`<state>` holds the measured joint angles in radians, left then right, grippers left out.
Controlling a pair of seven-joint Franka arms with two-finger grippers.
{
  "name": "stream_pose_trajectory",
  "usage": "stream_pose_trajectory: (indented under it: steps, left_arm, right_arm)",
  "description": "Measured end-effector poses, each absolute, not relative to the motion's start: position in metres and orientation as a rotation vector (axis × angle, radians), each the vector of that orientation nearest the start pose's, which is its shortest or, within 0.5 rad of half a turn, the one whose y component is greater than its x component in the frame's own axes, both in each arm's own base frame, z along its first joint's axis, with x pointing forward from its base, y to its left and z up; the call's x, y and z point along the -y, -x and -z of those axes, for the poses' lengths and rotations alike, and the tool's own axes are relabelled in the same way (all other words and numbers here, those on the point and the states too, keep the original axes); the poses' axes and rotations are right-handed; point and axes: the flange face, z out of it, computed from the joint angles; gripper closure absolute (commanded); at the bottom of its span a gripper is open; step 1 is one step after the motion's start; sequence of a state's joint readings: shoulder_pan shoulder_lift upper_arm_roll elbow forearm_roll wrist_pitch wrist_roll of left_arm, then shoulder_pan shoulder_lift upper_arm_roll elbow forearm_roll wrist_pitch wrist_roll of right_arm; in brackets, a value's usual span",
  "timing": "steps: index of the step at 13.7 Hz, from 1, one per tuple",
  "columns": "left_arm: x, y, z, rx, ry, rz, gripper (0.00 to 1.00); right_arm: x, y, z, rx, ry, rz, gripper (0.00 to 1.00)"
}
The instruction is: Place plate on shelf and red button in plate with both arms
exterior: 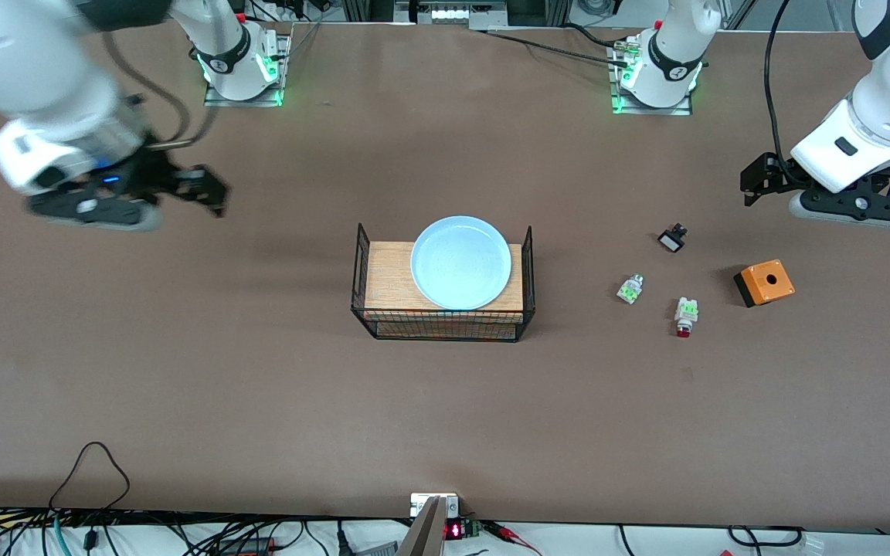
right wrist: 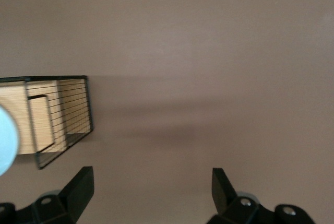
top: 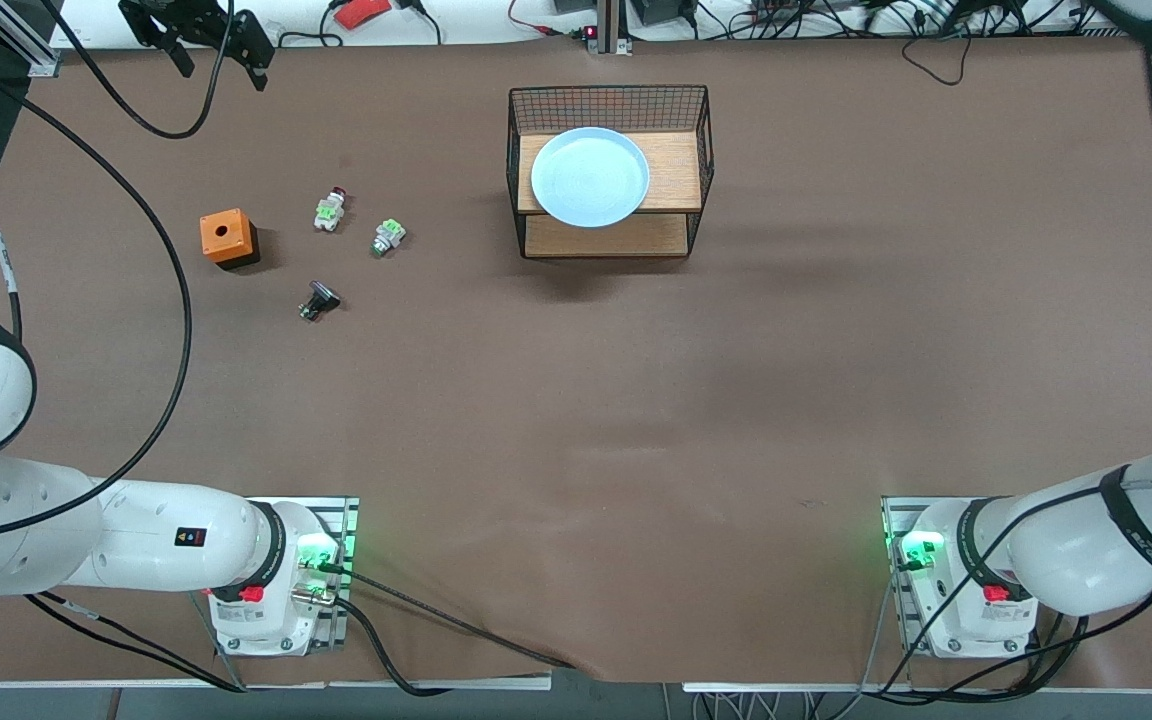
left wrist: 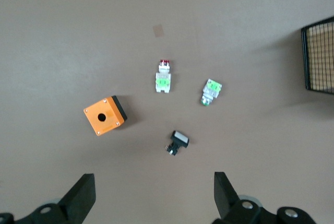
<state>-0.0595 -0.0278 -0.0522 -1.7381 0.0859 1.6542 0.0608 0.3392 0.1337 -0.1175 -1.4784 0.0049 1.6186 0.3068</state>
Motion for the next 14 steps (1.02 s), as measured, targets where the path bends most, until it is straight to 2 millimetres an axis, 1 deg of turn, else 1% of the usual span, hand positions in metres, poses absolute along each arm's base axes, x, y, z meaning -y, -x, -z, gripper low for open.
stream_pose_trajectory:
  steps: [2,3,5,6,7,8,11,13,14]
  left_arm:
    - [0.057,-0.544,-0.567,-0.326,3.035,-0.097,0.00]
    - [0.058,-0.544,-0.566,-0.333,3.034,-0.100,0.00]
    - [0.054,-0.547,-0.562,-0.327,3.035,-0.111,0.00]
    - [0.051,-0.548,-0.560,-0.326,3.035,-0.117,0.00]
    - [0.050,-0.550,-0.555,-0.329,3.035,-0.130,0.00]
    - [0.049,-0.553,-0.548,-0.331,3.035,-0.150,0.00]
    - [0.050,-0.568,-0.522,-0.334,3.034,-0.214,0.00]
    - [0.052,-0.581,-0.499,-0.340,3.032,-0.267,0.00]
    - [0.053,-0.588,-0.482,-0.346,3.030,-0.297,0.00]
  right_arm:
    - [-0.084,-0.593,-0.594,-0.133,3.150,0.001,0.00]
    - [-0.062,-0.595,-0.591,-0.141,3.151,-0.016,0.00]
    - [-0.022,-0.596,-0.586,-0.094,3.153,-0.046,0.00]
    - [-0.007,-0.596,-0.584,-0.059,3.153,-0.055,0.00]
    - [0.002,-0.595,-0.582,-0.042,3.152,-0.072,0.00]
    - [0.005,-0.593,-0.580,-0.036,3.154,-0.104,0.00]
    - [-0.001,-0.586,-0.573,-0.012,3.162,-0.140,0.00]
    - [0.000,-0.578,-0.570,-0.011,3.160,-0.119,0.00]
    - [0.001,-0.575,-0.571,-0.011,3.159,-0.103,0.00]
